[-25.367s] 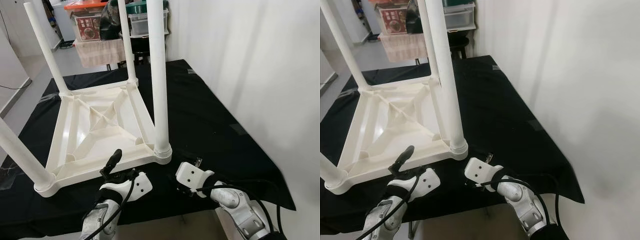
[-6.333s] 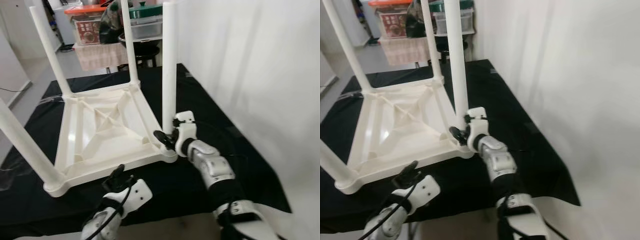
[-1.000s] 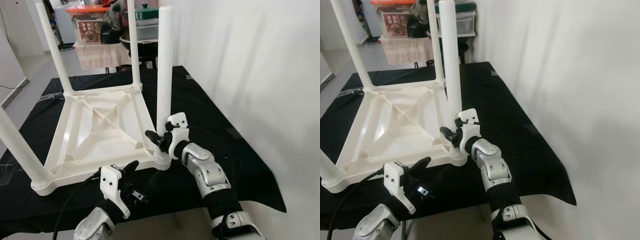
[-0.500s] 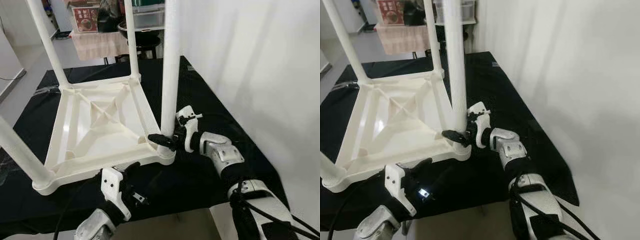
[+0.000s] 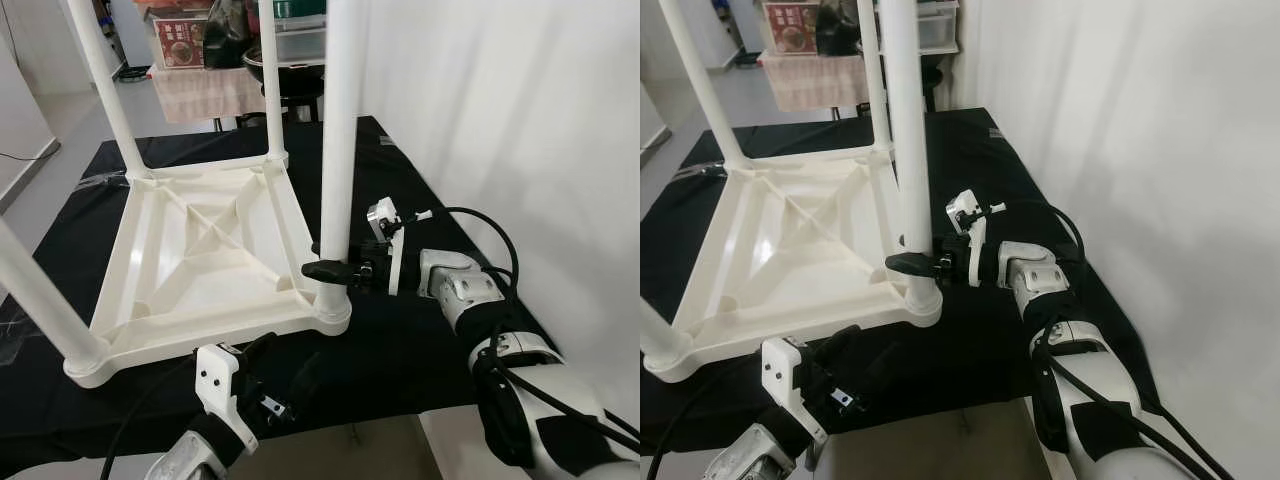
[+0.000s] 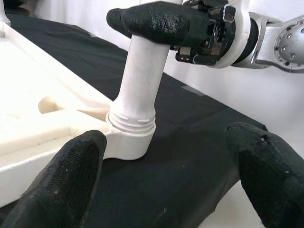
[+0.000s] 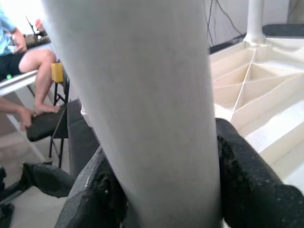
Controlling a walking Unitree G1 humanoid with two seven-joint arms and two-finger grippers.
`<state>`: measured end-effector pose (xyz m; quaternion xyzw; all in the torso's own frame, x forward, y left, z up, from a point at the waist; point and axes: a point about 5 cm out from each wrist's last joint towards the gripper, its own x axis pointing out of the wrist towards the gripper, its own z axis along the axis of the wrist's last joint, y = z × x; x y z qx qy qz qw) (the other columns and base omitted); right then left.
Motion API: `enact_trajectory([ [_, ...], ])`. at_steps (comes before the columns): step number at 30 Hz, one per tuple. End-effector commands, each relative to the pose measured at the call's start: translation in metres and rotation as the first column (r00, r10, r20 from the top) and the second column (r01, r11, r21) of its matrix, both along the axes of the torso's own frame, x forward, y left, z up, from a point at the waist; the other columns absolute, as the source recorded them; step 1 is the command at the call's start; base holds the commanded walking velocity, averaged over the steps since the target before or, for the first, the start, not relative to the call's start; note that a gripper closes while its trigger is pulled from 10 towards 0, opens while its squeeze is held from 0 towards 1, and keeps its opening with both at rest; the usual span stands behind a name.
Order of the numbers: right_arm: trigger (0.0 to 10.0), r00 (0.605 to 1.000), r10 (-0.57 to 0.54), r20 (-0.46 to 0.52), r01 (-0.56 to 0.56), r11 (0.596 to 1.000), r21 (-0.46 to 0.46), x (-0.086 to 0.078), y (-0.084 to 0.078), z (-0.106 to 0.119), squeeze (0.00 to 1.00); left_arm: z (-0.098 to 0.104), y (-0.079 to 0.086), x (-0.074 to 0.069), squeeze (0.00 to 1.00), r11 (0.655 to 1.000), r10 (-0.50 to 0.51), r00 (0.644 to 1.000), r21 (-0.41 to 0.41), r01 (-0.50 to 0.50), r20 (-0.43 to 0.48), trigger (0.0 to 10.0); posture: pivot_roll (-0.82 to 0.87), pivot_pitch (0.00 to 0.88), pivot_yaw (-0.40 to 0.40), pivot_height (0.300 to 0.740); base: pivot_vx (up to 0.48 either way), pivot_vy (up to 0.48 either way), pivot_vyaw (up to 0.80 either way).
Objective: Building children table
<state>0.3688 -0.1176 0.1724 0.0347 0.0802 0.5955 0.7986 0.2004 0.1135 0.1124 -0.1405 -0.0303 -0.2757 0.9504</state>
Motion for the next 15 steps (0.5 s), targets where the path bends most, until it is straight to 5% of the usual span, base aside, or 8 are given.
enact_trajectory([
  [1,0.0,0.999,0.011,-0.030,-0.010,1.000,0.027,-0.002,0.003,-0.005,0.00,-0.003,0.001,-0.001,0.00,1.000,0.000,1.000,-0.013,0.000,-0.018,10.0,0.03,0.000,-0.012,0.740,0.000,0.000,0.00],
  [8,0.0,0.999,-0.043,0.000,0.043,0.999,-0.010,-0.001,-0.004,-0.009,0.00,-0.003,0.002,-0.001,0.00,1.000,0.008,1.000,-0.015,-0.008,-0.019,10.0,0.03,0.000,-0.012,0.740,0.000,0.000,0.00],
  [9,0.0,0.986,-0.169,-0.002,0.168,0.985,-0.034,-0.001,-0.009,-0.018,0.00,-0.002,0.003,-0.003,0.00,1.000,0.014,1.000,-0.019,-0.014,-0.019,10.0,0.01,0.000,-0.013,0.740,0.000,0.000,0.00],
  [12,0.0,0.986,-0.169,-0.002,0.168,0.985,-0.034,-0.001,-0.009,-0.018,0.00,-0.002,0.003,-0.003,0.00,1.000,0.014,1.000,-0.019,-0.014,-0.019,10.0,0.01,0.000,-0.013,0.740,0.000,0.000,0.00],
  [13,0.0,0.867,-0.498,-0.020,0.492,0.862,-0.123,-0.009,-0.006,-0.047,0.00,-0.001,0.005,-0.003,0.00,1.000,0.018,1.000,-0.024,-0.019,-0.018,10.0,-0.01,0.000,-0.013,0.740,0.000,0.000,0.00],
  [14,0.0,0.777,-0.629,-0.024,0.617,0.770,-0.162,-0.028,0.001,-0.067,0.00,-0.001,0.007,-0.003,0.00,0.999,0.019,1.000,-0.025,-0.019,-0.019,10.0,-0.04,0.000,0.030,0.740,0.000,0.000,0.00],
  [15,0.0,0.777,-0.629,-0.024,0.617,0.770,-0.162,-0.028,0.001,-0.067,0.00,-0.001,0.007,-0.003,0.00,0.999,0.019,1.000,-0.025,-0.019,-0.019,10.0,-0.04,0.000,0.030,0.740,0.000,0.000,0.00],
])
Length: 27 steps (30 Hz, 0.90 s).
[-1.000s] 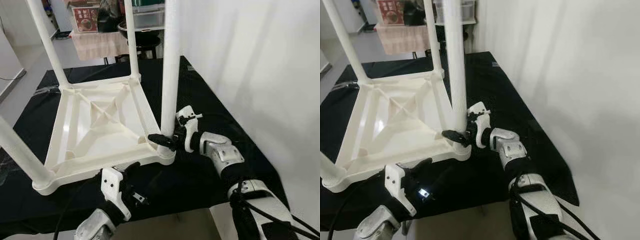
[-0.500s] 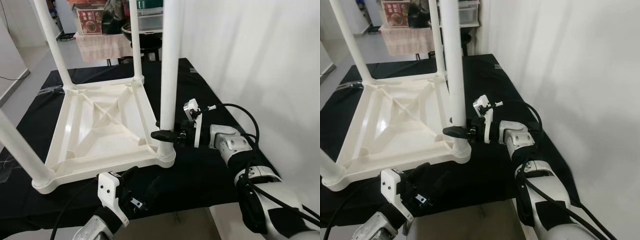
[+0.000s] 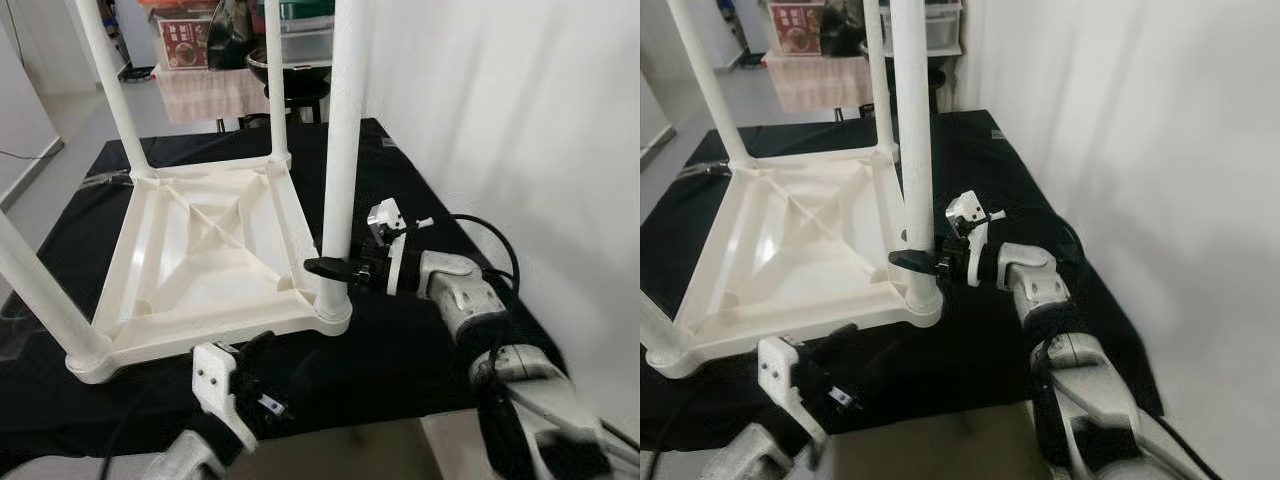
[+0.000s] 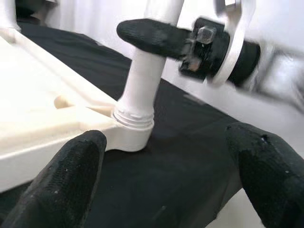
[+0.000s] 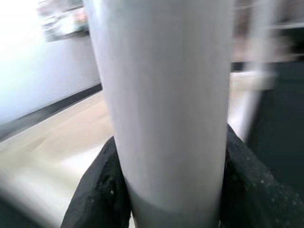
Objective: Building children table
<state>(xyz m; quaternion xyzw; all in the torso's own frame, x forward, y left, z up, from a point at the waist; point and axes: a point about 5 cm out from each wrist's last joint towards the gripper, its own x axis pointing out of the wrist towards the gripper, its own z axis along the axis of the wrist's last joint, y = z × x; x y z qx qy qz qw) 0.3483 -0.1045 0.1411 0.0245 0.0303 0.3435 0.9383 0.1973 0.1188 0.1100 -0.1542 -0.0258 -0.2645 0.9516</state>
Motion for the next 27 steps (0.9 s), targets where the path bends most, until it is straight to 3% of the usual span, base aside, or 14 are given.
enact_trajectory([
  [1,0.0,0.955,-0.209,-0.209,0.191,0.976,-0.104,-0.021,-0.009,-0.045,0.00,0.002,0.003,0.000,0.00,1.000,-0.001,1.000,-0.002,0.001,0.000,10.0,-0.04,0.000,0.028,0.740,0.000,0.000,0.00],
  [11,0.0,0.961,-0.207,-0.186,0.189,0.976,-0.106,-0.020,-0.004,-0.041,0.00,0.002,0.004,0.002,0.00,1.000,-0.003,1.000,-0.010,0.003,-0.002,10.0,-0.02,0.000,0.013,0.740,0.000,0.000,0.00],
  [12,10.0,0.973,-0.153,-0.172,0.138,0.986,-0.092,-0.016,0.000,-0.035,0.00,0.002,0.004,0.002,0.00,1.000,0.000,1.000,-0.011,0.000,-0.001,10.0,-0.02,0.000,0.012,0.740,0.000,0.000,0.00],
  [14,10.0,0.973,-0.153,-0.172,0.138,0.986,-0.092,-0.016,0.000,-0.035,0.00,0.002,0.004,0.002,0.00,1.000,0.000,1.000,-0.011,0.000,-0.001,10.0,-0.02,0.000,0.012,0.740,0.000,0.000,0.00],
  [15,10.0,0.986,-0.057,-0.156,0.049,0.997,-0.051,-0.011,0.005,-0.026,1.00,0.002,0.004,0.003,0.00,1.000,0.000,1.000,-0.012,0.000,-0.001,10.0,-0.02,0.000,0.011,0.740,0.000,0.000,0.00],
  [16,10.0,0.991,0.062,-0.115,-0.063,0.998,-0.004,-0.001,0.008,-0.011,1.00,0.002,0.003,0.004,0.00,1.000,-0.002,1.000,-0.014,0.002,-0.001,10.0,-0.02,0.000,0.011,0.740,0.000,0.000,0.00],
  [18,10.0,0.991,0.062,-0.115,-0.063,0.998,-0.004,-0.001,0.008,-0.011,1.00,0.002,0.003,0.004,0.00,1.000,-0.002,1.000,-0.014,0.002,-0.001,10.0,-0.02,0.000,0.011,0.740,0.000,0.000,0.00],
  [19,10.0,0.984,0.165,-0.071,-0.163,0.986,0.030,0.003,0.009,0.007,1.00,0.001,0.003,0.004,0.00,1.000,-0.004,1.000,-0.016,0.004,-0.002,10.0,-0.02,0.000,0.010,0.740,0.000,0.000,0.00],
  [21,10.0,0.984,0.165,-0.071,-0.163,0.986,0.030,0.003,0.009,0.007,1.00,0.001,0.003,0.004,0.00,1.000,-0.004,1.000,-0.016,0.004,-0.002,10.0,-0.02,0.000,0.010,0.740,0.000,0.000,0.00],
  [22,10.0,0.966,0.257,-0.030,-0.255,0.966,0.037,0.005,0.009,0.021,1.00,0.001,0.002,0.005,0.00,1.000,-0.006,1.000,-0.018,0.006,-0.002,10.0,-0.02,0.000,0.007,0.740,0.000,0.000,0.00],
  [23,10.0,0.966,0.257,-0.030,-0.255,0.966,0.037,0.005,0.009,0.021,1.00,0.001,0.002,0.005,0.00,1.000,-0.006,1.000,-0.018,0.006,-0.002,10.0,-0.02,0.000,0.007,0.740,0.000,0.000,0.00],
  [25,10.0,0.886,0.464,0.000,-0.463,0.885,-0.035,0.003,0.012,0.037,0.00,0.000,0.001,0.007,0.00,1.000,-0.010,1.000,-0.021,0.010,-0.003,10.0,0.00,0.000,0.002,0.740,0.000,0.000,0.00],
  [27,10.0,0.886,0.464,0.000,-0.463,0.885,-0.035,0.003,0.012,0.037,0.00,0.000,0.001,0.007,0.00,1.000,-0.010,1.000,-0.021,0.010,-0.003,10.0,0.00,0.000,0.002,0.740,0.000,0.000,0.00],
])
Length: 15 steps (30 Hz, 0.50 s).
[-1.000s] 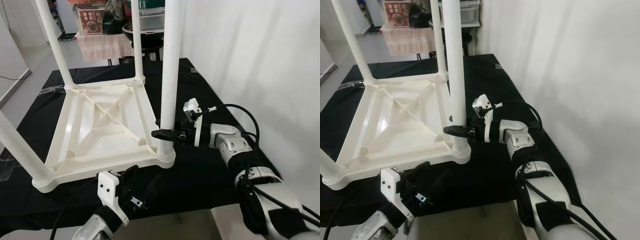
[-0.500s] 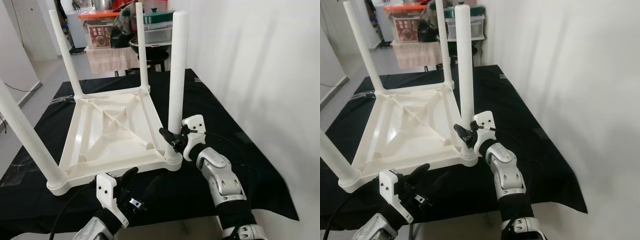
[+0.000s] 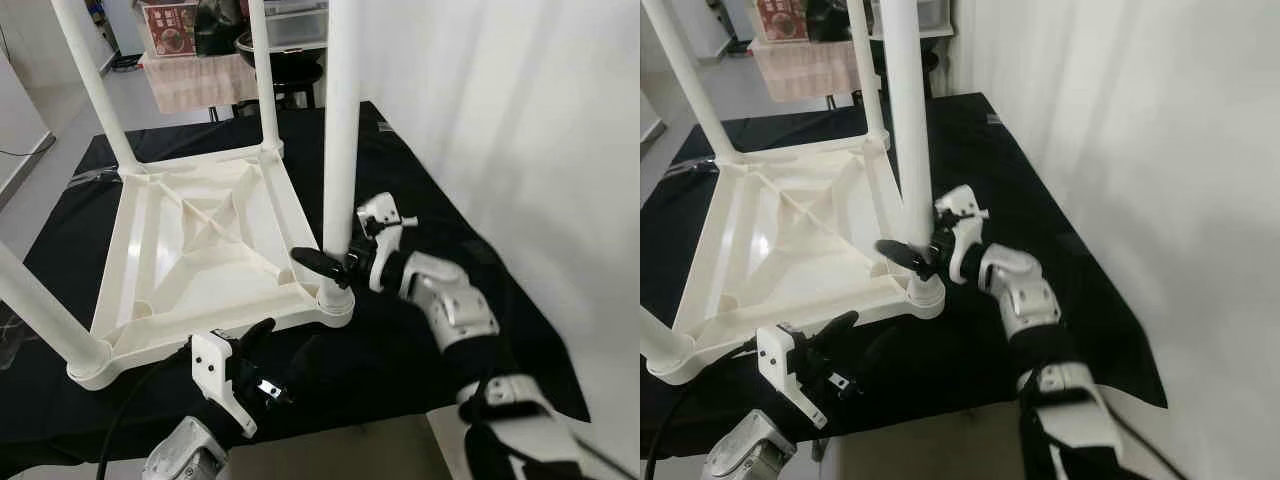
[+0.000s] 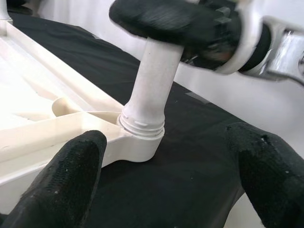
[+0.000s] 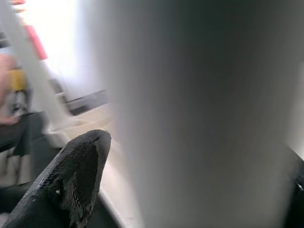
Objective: Building children table
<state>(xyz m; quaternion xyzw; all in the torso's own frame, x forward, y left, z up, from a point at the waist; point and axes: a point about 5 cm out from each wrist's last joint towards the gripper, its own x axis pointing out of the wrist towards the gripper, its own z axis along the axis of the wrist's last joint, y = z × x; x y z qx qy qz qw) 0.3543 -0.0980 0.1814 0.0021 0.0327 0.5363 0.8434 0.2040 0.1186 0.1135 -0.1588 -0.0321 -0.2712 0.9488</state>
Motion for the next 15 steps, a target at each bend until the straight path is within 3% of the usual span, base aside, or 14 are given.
enact_trajectory([
  [1,10.0,0.991,0.133,-0.007,-0.134,0.991,-0.031,-0.002,0.006,-0.001,0.00,-0.004,0.001,0.001,0.00,1.000,0.002,1.000,-0.010,-0.002,-0.016,10.0,0.01,0.000,0.001,0.740,0.000,0.000,0.00],
  [5,10.0,0.976,0.212,-0.056,-0.214,0.977,-0.024,0.004,0.007,0.001,0.00,-0.005,0.000,0.001,0.00,1.000,0.001,1.000,-0.011,-0.002,-0.018,10.0,0.02,0.000,0.002,0.740,0.000,0.000,0.00],
  [6,8.0,0.973,0.216,-0.078,-0.217,0.976,-0.003,0.006,0.007,0.001,0.00,-0.005,0.000,0.001,0.00,1.000,0.001,1.000,-0.011,-0.001,-0.019,10.0,0.02,0.000,0.003,0.740,0.000,0.000,0.00],
  [7,8.0,0.973,0.216,-0.078,-0.217,0.976,-0.003,0.006,0.007,0.001,0.00,-0.005,0.000,0.001,0.00,1.000,0.001,1.000,-0.011,-0.001,-0.019,10.0,0.02,0.000,0.003,0.740,0.000,0.000,0.00],
  [8,0.0,0.972,0.213,-0.098,-0.212,0.977,0.014,0.009,0.006,0.000,0.00,-0.006,0.000,0.001,0.00,1.000,-0.001,1.000,-0.010,0.001,-0.020,10.0,0.02,0.000,0.006,0.740,0.000,0.000,0.00],
  [15,0.0,0.977,0.180,-0.111,-0.178,0.984,0.024,0.012,0.001,-0.003,0.00,-0.006,0.000,0.000,0.00,1.000,-0.004,1.000,-0.009,0.004,-0.023,10.0,0.02,0.000,0.008,0.740,0.000,0.000,0.00],
])
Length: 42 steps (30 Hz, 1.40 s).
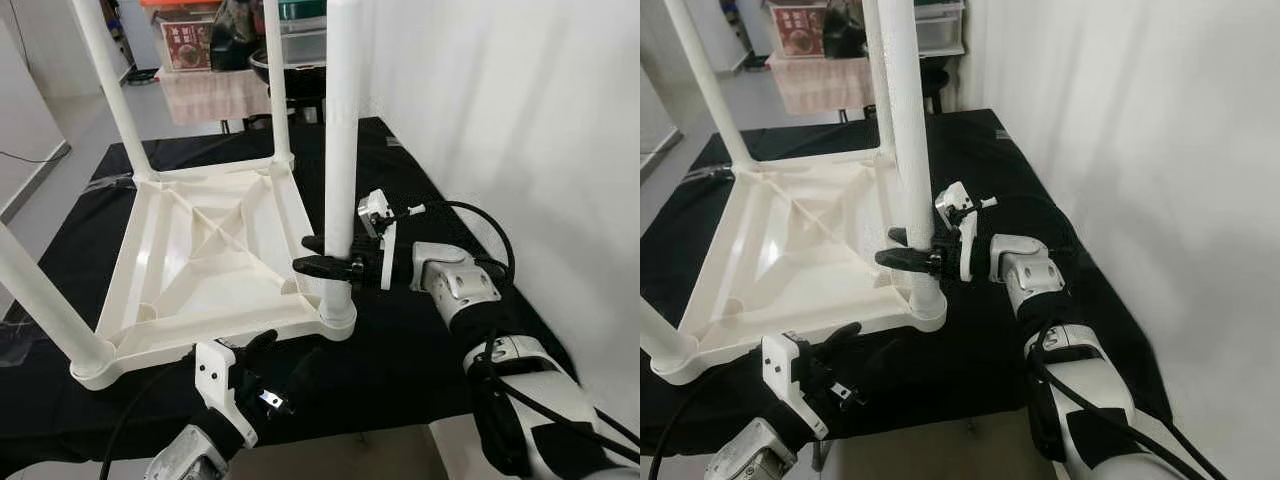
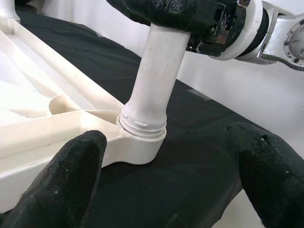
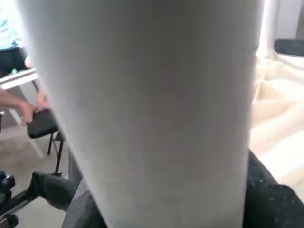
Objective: Building children table
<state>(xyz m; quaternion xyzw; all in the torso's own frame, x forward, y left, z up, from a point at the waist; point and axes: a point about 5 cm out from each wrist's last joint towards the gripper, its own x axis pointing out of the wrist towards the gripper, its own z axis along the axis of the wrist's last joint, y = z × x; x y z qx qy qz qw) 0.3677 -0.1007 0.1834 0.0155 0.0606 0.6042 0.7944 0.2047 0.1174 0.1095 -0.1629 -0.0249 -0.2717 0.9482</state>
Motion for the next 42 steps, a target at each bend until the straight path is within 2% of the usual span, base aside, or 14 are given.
enact_trajectory([
  [1,0.0,0.999,-0.003,-0.045,0.004,1.000,0.012,-0.001,0.000,-0.006,0.00,-0.002,0.001,-0.001,0.00,1.000,-0.001,1.000,-0.005,0.001,-0.007,10.0,0.02,0.000,0.009,0.740,0.000,0.000,0.00],
  [7,0.0,0.969,-0.239,-0.069,0.241,0.970,0.016,-0.007,-0.008,-0.032,0.00,-0.001,0.002,-0.002,0.00,1.000,0.000,1.000,-0.006,0.000,-0.004,10.0,0.00,0.000,0.005,0.740,0.000,0.000,0.00],
  [8,0.0,0.827,-0.540,-0.156,0.547,0.837,0.001,-0.012,0.004,-0.054,0.00,0.000,0.005,-0.003,0.00,1.000,0.001,1.000,-0.007,-0.001,-0.002,10.0,-0.03,0.000,0.016,0.740,0.000,0.000,0.00],
  [9,0.0,0.740,-0.657,-0.142,0.646,0.753,-0.122,-0.029,0.007,-0.076,0.00,0.001,0.005,-0.003,0.00,1.000,-0.001,1.000,-0.010,0.001,-0.003,10.0,-0.03,0.000,0.018,0.740,0.000,0.000,0.00],
  [12,0.0,0.663,-0.730,-0.166,0.699,0.683,-0.211,-0.053,0.015,-0.096,0.00,0.001,0.005,-0.002,0.00,1.000,-0.014,1.000,-0.007,0.014,-0.003,10.0,-0.01,0.000,0.022,0.740,0.000,0.000,0.00],
  [22,0.0,0.692,-0.714,-0.108,0.693,0.699,-0.180,-0.049,0.021,-0.081,0.00,0.001,0.005,-0.002,0.00,1.000,-0.010,1.000,-0.010,0.010,-0.003,10.0,-0.01,0.000,0.019,0.740,0.000,0.000,0.00],
  [23,9.0,0.680,-0.728,-0.093,0.703,0.682,-0.201,-0.049,0.022,-0.079,0.00,0.001,0.005,-0.001,0.00,1.000,-0.007,1.000,-0.009,0.007,-0.002,10.0,-0.01,0.000,0.020,0.740,0.000,0.000,0.00],
  [25,9.0,0.666,-0.742,-0.081,0.714,0.665,-0.219,-0.050,0.022,-0.078,0.00,0.002,0.005,-0.001,0.00,1.000,-0.005,1.000,-0.009,0.005,-0.002,10.0,-0.01,0.000,0.020,0.740,0.000,0.000,0.00],
  [26,10.0,0.697,-0.714,-0.070,0.695,0.696,-0.182,-0.044,0.022,-0.068,1.00,0.002,0.005,0.000,0.00,1.000,-0.004,1.000,-0.009,0.004,-0.001,10.0,-0.01,0.000,0.020,0.740,0.000,0.000,0.00],
  [28,10.0,0.796,-0.591,-0.130,0.585,0.807,-0.086,-0.034,0.026,-0.053,1.00,0.002,0.005,0.000,0.00,1.000,-0.006,1.000,-0.011,0.006,-0.002,10.0,-0.01,0.000,0.020,0.740,0.000,0.000,0.00],
  [30,10.0,0.821,-0.553,-0.142,0.551,0.833,-0.057,-0.030,0.026,-0.049,1.00,0.002,0.005,0.000,0.00,1.000,-0.007,1.000,-0.012,0.007,-0.002,10.0,0.00,0.000,0.021,0.740,0.000,0.000,0.00],
  [33,10.0,0.939,-0.339,-0.053,0.340,0.940,0.010,-0.016,0.017,-0.022,0.93,0.001,0.004,0.002,0.00,1.000,-0.010,1.000,-0.011,0.010,-0.003,10.0,0.00,0.000,0.012,0.740,0.000,0.000,0.00],
  [34,10.0,0.952,-0.306,0.005,0.306,0.952,-0.024,-0.013,0.014,-0.020,0.00,0.001,0.004,0.002,0.00,1.000,-0.010,1.000,-0.012,0.010,-0.003,10.0,0.01,0.000,0.005,0.740,0.000,0.000,0.00],
  [42,10.0,0.996,-0.077,0.033,0.079,0.993,-0.086,-0.008,0.012,-0.009,0.00,0.000,0.002,0.004,0.00,1.000,-0.008,1.000,-0.013,0.008,0.000,10.0,0.02,0.000,-0.011,0.740,0.000,0.000,0.00],
])
